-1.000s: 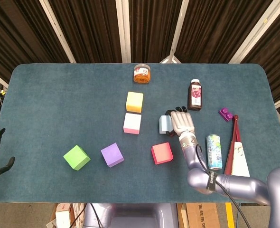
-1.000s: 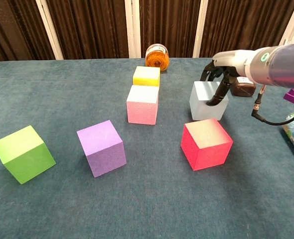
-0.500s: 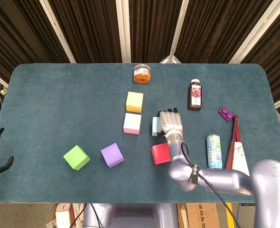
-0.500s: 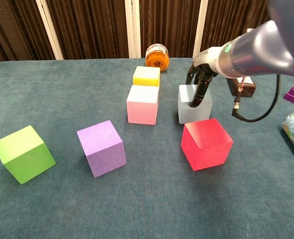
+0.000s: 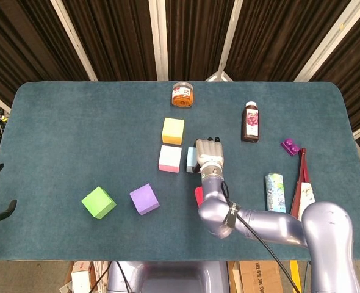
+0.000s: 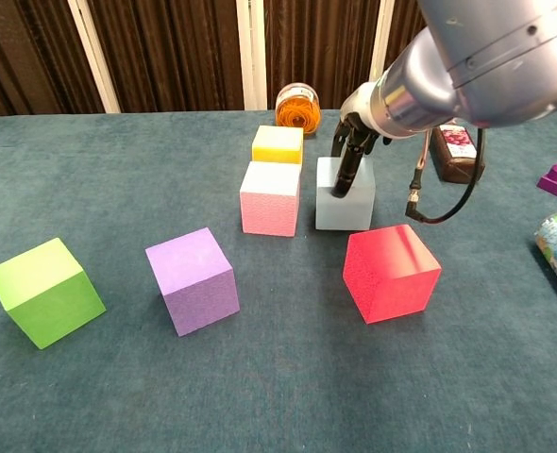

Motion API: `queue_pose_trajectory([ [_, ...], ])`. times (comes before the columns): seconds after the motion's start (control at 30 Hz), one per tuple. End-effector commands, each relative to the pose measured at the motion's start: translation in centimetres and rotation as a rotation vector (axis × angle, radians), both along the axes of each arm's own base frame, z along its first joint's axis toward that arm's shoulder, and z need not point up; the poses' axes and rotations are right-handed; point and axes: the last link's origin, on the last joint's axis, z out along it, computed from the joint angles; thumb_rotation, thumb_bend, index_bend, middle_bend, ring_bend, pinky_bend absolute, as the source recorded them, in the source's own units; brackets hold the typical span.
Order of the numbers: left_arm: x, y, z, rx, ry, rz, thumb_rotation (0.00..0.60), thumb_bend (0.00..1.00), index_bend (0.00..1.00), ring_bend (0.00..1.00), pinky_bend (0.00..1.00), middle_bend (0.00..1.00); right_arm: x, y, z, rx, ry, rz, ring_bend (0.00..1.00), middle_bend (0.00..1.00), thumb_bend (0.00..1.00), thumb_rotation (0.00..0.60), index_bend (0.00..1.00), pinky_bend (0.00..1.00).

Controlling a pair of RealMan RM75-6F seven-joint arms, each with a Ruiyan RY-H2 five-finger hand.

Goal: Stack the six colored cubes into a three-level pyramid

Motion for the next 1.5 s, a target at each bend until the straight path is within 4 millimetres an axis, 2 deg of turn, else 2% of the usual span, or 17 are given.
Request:
queue_pose_trajectory([
  [0.03,0.0,0.0,0.0,0.001,0.0,0.001,0.6,0.38,0.03,0.0,0.01,0.0,0.2,0.0,-0.3,0.008,0.002,-0.006,0.13,0.3,0.28,0.6,0.32,0.0],
  [0.6,0.0,0.0,0.0,0.005,0.002,0.005,0.6,0.38,0.03,0.0,0.01,0.0,0.9,-0.1,-1.1,0.005,-0.024,-0.001,0.13,0.29,0.28,0.6,0.32,0.0],
  [1.5,-0.1,0.0,0.2,0.01,-0.003,0.01,0.6,0.38,0.03,0.0,0.01,0.0,1.0,-0.1,-2.0,0.003,-0.028,-0.012,0.13,0.29,0.28,0.6,0.32,0.0],
])
